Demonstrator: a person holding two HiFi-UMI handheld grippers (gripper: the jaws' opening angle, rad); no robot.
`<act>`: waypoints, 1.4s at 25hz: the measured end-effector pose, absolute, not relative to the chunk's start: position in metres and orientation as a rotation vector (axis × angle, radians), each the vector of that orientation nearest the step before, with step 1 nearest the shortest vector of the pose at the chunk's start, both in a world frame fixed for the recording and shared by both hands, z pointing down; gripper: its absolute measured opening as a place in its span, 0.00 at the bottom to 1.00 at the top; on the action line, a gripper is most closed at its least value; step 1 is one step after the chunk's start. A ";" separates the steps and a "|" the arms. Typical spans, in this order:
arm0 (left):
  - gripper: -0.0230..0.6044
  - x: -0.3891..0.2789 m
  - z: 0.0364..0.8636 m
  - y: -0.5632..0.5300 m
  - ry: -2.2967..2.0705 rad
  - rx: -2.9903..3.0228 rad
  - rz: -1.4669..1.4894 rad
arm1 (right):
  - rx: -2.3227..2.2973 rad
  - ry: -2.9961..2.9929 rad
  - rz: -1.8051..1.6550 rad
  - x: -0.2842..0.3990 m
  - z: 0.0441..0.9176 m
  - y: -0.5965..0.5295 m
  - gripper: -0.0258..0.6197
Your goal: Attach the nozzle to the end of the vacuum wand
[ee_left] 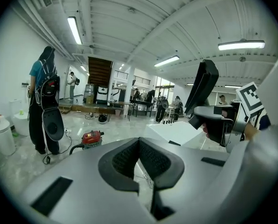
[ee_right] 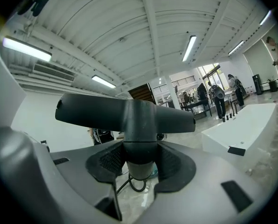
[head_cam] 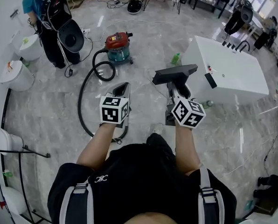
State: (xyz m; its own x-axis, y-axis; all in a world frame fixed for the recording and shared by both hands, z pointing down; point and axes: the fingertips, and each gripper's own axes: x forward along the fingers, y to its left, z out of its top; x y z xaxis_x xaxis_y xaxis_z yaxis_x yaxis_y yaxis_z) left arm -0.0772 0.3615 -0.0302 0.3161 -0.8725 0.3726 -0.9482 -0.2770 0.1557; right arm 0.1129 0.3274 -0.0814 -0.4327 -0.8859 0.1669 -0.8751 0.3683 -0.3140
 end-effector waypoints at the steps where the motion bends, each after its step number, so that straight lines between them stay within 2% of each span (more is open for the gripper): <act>1: 0.05 -0.078 -0.026 0.355 -1.634 2.232 0.309 | -1.635 2.587 -0.564 0.111 -0.078 0.318 0.34; 11: 0.05 -0.096 -0.018 0.242 -1.770 2.143 0.315 | -1.490 2.650 -0.527 0.103 -0.084 0.168 0.34; 18: 0.05 -0.076 -0.013 0.135 -1.824 2.103 0.288 | -1.412 2.745 -0.499 0.107 -0.083 0.047 0.34; 30: 0.05 -0.100 0.073 0.028 -1.910 1.841 0.310 | -1.181 2.965 -0.677 0.079 -0.004 -0.091 0.34; 35: 0.05 -0.123 0.146 0.019 -1.901 1.719 0.407 | -1.034 3.029 -0.783 0.050 0.041 -0.116 0.34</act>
State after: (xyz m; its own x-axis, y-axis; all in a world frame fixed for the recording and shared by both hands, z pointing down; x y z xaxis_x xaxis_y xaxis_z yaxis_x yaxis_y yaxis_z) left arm -0.1234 0.0194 0.1459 -0.0410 -0.8184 0.5732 -0.9813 0.1411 0.1313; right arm 0.0502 -0.1161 0.0413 -0.7926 -0.5370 0.2888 -0.6097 0.6922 -0.3862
